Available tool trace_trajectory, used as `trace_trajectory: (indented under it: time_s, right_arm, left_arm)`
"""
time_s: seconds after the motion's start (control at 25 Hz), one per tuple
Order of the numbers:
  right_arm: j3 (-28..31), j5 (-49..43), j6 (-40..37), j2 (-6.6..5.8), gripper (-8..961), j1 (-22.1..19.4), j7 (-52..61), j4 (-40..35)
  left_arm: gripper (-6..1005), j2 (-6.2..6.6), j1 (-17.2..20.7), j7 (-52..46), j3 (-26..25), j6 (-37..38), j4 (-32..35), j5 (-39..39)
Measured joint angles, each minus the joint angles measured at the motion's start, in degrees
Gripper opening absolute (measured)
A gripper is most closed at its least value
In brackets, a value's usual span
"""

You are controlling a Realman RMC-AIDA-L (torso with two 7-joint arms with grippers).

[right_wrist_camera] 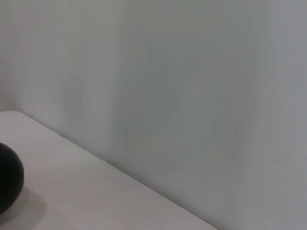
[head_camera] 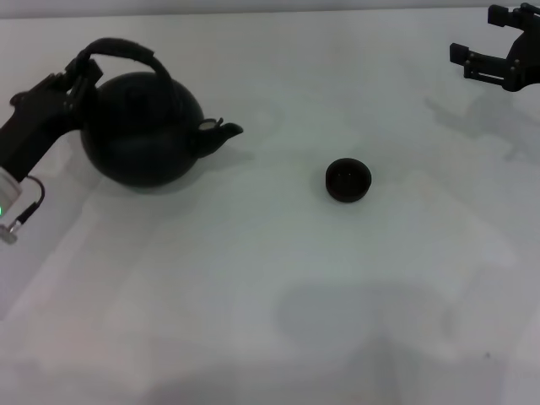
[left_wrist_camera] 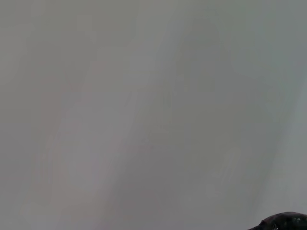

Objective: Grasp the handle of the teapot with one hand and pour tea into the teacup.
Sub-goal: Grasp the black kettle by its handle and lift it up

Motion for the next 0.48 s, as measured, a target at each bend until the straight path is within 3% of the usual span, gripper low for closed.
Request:
trace_trajectory:
  time_s: [0.32,0.48]
  right_arm:
    - [-0.1,1.6,0.0,0.01,845,0.3,-2.0,-1.4]
    - [-0.1,2.9,0.0,0.00,844,0.3,-3.0,-2.1]
  left_arm:
    - [196,0.11,2.4,-14.2,12.5,-16.0,21.1,6.1]
    - [196,0.32,3.5,-25.5,15.1,-23.3,32.4,16.2]
